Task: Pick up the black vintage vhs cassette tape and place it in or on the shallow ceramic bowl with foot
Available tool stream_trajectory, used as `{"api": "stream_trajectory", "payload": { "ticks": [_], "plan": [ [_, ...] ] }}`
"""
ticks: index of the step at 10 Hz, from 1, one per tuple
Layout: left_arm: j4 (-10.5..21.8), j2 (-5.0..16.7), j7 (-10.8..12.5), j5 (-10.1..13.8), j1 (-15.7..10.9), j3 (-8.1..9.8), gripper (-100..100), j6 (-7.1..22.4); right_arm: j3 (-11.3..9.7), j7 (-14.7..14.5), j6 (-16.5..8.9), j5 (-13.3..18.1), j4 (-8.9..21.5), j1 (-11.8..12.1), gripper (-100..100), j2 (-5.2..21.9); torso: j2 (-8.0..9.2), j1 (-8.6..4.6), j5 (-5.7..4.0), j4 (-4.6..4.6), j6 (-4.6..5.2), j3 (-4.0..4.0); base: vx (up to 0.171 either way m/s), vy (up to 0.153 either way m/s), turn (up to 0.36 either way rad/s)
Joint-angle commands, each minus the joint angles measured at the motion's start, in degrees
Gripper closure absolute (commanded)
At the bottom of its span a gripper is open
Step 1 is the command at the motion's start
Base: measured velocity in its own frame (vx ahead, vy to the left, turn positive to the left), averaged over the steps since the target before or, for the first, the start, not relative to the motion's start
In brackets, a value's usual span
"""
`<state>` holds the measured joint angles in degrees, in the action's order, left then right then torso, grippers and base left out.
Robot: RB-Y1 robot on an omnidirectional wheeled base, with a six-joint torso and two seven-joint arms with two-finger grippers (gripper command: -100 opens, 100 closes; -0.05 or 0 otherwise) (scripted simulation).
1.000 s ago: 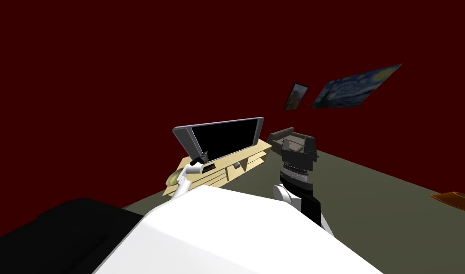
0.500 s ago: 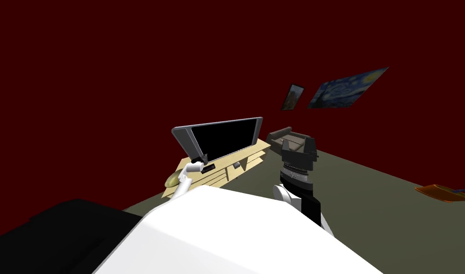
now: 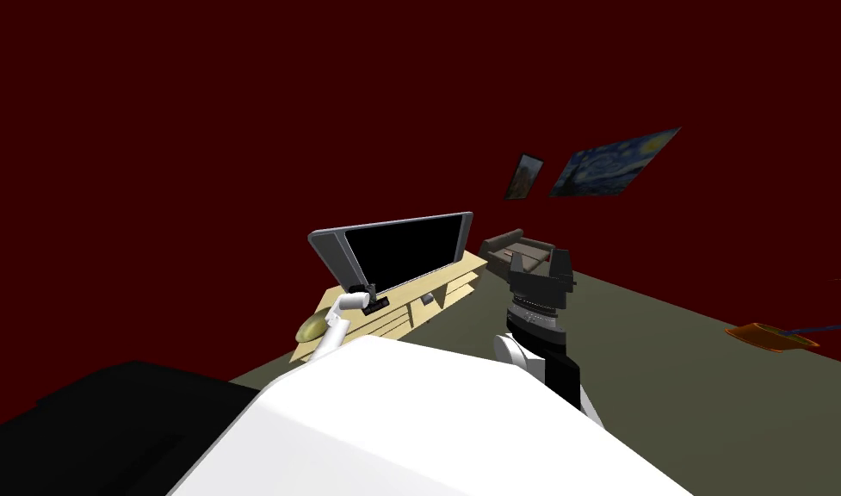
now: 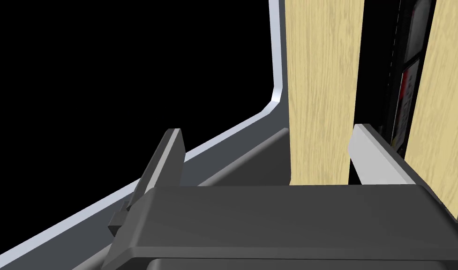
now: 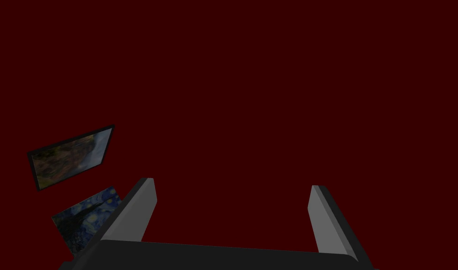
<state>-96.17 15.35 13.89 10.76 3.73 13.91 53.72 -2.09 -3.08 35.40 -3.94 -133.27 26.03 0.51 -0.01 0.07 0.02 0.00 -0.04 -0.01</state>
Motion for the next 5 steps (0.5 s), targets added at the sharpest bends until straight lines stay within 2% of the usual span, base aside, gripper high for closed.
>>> {"api": "stream_trajectory", "payload": {
  "ticks": [1, 3, 4, 5],
  "plan": [
    [1.5, 0.4, 1.0, 1.1, -1.0, 0.51, -100, 2.9, 0.0, 0.0, 0.0, 0.0, 0.0, 0.0, 0, 0.0, 0.0, 0.0, 0.0, 0.0, 0.0, 0.0, -0.01, 0.032, -0.061],
    [1.5, 0.4, 1.0, 1.1, -1.0, 0.51, -100, 5.0, 0.0, 0.0, 0.0, 0.0, 0.0, 0.0, 0, 0.0, 0.0, 0.03, 0.01, 0.0, 0.0, 0.0, -0.003, 0.021, -0.019],
    [3.0, 0.7, 2.0, 1.8, -2.0, 0.85, -100, 7.1, 0.0, 0.0, 0.0, 0.0, 0.0, 0.0, 0, 0.0, -0.01, -0.02, 0.0, 0.0, 0.0, 0.0, 0.001, 0.019, -0.067],
    [3.0, 0.7, 2.0, 1.8, -2.0, 0.85, -100, 8.4, 0.0, 0.0, 0.0, 0.0, 0.0, 0.0, 0, 0.0, -0.02, -0.01, 0.0, 0.0, 0.02, -0.01, 0.002, 0.022, -0.043]
  ]
}}
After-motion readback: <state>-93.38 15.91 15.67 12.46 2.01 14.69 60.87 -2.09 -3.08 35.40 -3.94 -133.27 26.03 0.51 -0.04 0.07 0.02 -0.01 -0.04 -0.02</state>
